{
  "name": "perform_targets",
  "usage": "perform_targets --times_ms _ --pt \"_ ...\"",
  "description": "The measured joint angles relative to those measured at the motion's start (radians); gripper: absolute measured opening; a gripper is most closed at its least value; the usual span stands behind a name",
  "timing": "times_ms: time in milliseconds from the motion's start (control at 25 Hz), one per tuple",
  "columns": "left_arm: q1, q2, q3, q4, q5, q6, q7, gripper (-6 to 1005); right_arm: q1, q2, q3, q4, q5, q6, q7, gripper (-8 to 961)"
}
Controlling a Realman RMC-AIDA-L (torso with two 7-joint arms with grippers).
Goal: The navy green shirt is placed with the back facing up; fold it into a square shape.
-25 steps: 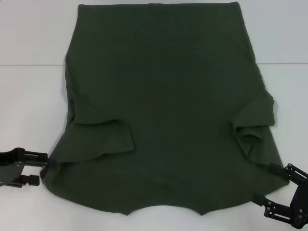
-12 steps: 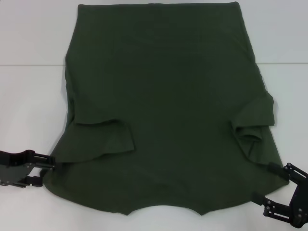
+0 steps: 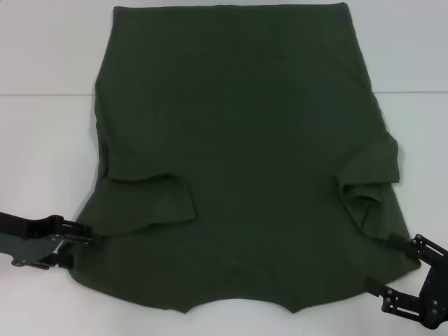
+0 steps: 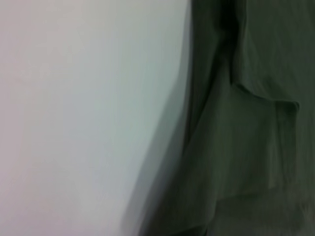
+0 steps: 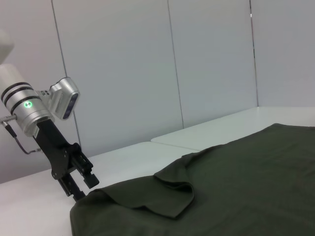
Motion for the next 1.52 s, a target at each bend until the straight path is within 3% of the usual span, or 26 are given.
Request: perform_targets --times_ms 160,480,1520 --pt "-0.004 -0.003 0.003 0.001 0.0 -0.003 0.0 750 0.001 0.0 0.0 0.0 0.0 0.0 0.001 930" --pt "0.01 0.029 0.002 0.01 0.012 -0.002 -0.01 750 0.001 0.0 0.006 0.0 0.0 0.0 0.001 930" --pt "-0.019 0.018 0.004 -0.012 0.052 -0.037 -0.011 751 0.018 0.0 0.002 0.0 0.0 -0.001 0.001 929"
